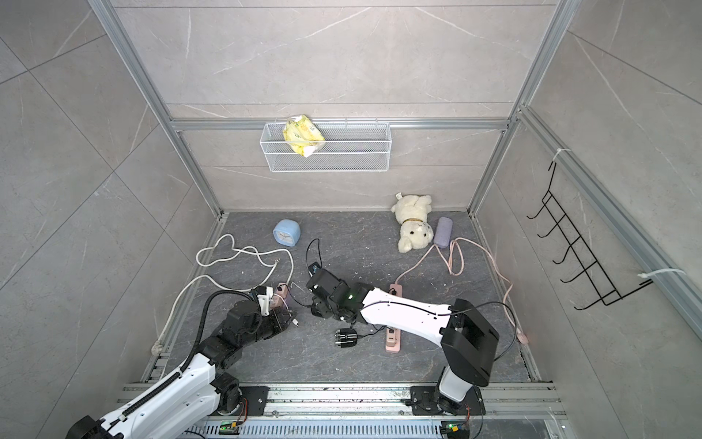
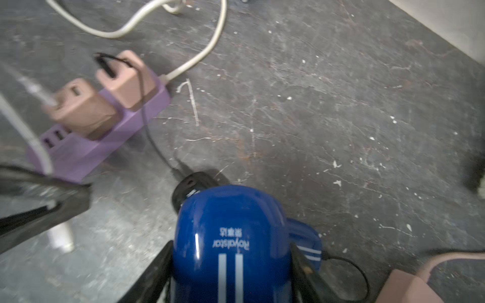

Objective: Unplug the electric shaver
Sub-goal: Place the charging cable at the center of the board.

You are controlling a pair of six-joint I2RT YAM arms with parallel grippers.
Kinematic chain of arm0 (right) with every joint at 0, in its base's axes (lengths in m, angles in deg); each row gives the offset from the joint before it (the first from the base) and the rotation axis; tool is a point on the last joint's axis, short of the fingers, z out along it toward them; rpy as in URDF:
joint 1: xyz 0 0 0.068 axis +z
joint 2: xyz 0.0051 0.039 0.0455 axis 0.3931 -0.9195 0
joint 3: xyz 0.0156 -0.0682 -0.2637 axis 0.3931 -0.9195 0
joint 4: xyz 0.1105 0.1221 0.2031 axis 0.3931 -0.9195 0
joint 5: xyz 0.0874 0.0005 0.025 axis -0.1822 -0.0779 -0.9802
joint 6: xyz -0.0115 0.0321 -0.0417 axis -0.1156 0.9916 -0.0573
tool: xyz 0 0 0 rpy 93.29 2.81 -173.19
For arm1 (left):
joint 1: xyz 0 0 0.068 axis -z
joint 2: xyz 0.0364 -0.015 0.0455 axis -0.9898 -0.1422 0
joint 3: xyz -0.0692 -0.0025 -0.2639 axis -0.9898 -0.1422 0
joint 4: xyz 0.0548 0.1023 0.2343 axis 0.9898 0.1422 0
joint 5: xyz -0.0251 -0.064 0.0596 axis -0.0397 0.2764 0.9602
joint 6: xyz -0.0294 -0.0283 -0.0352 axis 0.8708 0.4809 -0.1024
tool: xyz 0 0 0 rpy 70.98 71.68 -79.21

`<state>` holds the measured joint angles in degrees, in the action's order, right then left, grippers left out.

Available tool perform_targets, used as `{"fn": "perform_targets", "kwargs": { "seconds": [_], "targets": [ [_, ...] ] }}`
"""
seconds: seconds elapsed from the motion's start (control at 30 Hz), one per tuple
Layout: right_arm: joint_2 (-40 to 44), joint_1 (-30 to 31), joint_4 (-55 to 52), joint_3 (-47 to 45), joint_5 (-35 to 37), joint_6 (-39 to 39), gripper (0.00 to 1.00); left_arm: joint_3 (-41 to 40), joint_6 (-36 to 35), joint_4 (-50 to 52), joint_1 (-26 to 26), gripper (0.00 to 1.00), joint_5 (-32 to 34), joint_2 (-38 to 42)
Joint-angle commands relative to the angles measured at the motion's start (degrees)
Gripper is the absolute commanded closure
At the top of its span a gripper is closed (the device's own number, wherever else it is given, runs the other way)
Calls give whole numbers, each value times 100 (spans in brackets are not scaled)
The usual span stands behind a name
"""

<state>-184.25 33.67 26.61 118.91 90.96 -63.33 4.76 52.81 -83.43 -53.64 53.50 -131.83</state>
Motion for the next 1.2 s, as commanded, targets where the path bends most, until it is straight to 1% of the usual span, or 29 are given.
{"fn": "perform_targets", "kwargs": {
  "seconds": [0.0, 0.17, 0.47, 0.73, 0.97, 1.17],
  "targets": [
    [-467, -286, -415, 518, -226, -163, 61, 297, -55, 18, -1, 100, -264, -28],
    [-1215, -699, -653, 1255, -523, -213, 60, 348, -65, 68, 9, 100, -315, -60],
    [-2153, -1273, -771, 2065, -996, -201, 60, 382, -98, 176, 20, 100, -446, -33],
    [-2893, -1492, -1074, 2742, -1127, -271, 60, 428, -138, 198, 23, 100, -491, -146],
    [-3242, -1595, -1287, 3143, -1206, -285, 60, 428, -153, 246, 33, 100, -426, -147],
    [-3465, -1665, -1434, 3308, -1178, -254, 56, 437, -190, 317, 41, 100, -401, -171]
  ]
}}
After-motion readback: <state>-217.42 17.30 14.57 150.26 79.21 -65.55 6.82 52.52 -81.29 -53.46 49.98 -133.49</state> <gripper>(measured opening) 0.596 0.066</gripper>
